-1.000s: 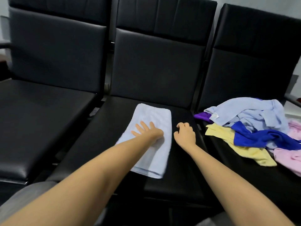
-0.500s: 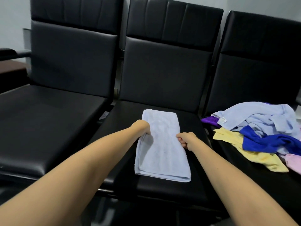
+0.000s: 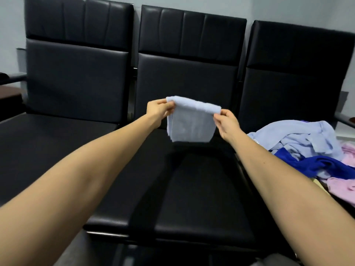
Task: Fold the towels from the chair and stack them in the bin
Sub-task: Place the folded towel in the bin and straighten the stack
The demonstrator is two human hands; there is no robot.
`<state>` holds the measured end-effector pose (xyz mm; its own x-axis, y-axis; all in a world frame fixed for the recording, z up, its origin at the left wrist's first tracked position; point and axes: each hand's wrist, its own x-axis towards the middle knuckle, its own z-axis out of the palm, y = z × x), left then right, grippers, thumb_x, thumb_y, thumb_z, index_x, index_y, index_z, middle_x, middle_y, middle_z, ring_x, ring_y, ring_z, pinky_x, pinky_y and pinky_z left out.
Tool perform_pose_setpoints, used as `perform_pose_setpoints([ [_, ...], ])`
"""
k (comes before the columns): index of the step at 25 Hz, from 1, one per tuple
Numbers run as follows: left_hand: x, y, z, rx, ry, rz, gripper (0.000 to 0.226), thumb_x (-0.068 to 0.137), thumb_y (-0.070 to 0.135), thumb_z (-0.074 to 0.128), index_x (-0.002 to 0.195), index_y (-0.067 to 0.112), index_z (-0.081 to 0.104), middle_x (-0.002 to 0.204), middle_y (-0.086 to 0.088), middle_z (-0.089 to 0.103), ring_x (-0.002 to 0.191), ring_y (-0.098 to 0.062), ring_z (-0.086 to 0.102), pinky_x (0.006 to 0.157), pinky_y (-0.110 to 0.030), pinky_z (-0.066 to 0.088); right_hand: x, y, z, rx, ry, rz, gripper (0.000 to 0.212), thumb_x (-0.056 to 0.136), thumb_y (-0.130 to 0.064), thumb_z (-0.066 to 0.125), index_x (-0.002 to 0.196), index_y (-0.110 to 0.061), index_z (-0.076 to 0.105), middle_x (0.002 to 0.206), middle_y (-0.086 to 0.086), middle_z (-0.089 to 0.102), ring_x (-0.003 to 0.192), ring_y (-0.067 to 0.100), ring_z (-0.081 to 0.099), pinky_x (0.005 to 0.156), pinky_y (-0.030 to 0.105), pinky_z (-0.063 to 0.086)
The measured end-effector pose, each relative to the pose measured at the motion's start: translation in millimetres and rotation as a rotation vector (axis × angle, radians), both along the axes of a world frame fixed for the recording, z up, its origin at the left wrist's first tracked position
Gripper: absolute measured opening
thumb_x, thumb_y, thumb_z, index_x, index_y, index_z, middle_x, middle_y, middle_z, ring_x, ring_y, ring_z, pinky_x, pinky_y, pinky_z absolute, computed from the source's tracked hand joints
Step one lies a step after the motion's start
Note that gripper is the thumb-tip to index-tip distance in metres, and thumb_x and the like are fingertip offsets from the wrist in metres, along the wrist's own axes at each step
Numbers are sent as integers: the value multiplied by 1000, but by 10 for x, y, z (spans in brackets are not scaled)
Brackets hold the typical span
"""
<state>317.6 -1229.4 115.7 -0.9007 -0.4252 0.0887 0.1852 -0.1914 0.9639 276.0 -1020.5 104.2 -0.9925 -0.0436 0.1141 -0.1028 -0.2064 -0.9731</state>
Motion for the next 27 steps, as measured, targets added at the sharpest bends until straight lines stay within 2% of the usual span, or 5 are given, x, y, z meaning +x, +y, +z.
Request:
perform_pose_setpoints([
  [4, 321, -58, -338, -261, 80, -75, 25, 83, -1, 66, 109, -1, 66, 88, -4, 67, 77, -5, 62, 74, -19, 51, 124, 126, -258, 92, -109, 66, 22, 88, 14, 46, 91, -4, 58, 80, 3, 60, 75, 7, 58, 59, 10, 50],
  [9, 680, -156, -1057, -1043, -614, -526, 9, 74, 9, 72, 81, 9, 65, 81, -3, 56, 79, -16, 52, 69, -22, 40, 496, 492, -897, 657, -594, 206, 19, 89, 3, 52, 75, -8, 58, 79, 3, 54, 81, 13, 55, 59, 21, 49],
  [17, 542, 264, -714, -503, -777, -281, 50, 97, 22, 46, 141, 4, 32, 137, -18, 44, 119, -34, 52, 91, -42, 48, 422, 288, -932, 582, -539, 125, 18, 92, -12, 47, 110, -10, 49, 89, 8, 54, 74, 19, 54, 56, 25, 43],
  [24, 423, 503, -1070, -570, -733, -103, 57, 86, 32, 62, 132, 5, 44, 121, -10, 56, 112, -28, 57, 86, -33, 48, 390, 172, -1148, 420, -551, 96, 53, 88, -31, 60, 132, -7, 42, 126, 12, 55, 109, 29, 57, 89, 38, 51],
  [27, 426, 624, -933, -416, -750, -202, 50, 87, 28, 64, 128, 9, 46, 127, -8, 52, 118, -30, 53, 96, -39, 46, 423, 275, -1058, 426, -578, 107, 44, 82, -21, 57, 122, -5, 53, 112, 14, 62, 99, 29, 61, 84, 37, 52],
])
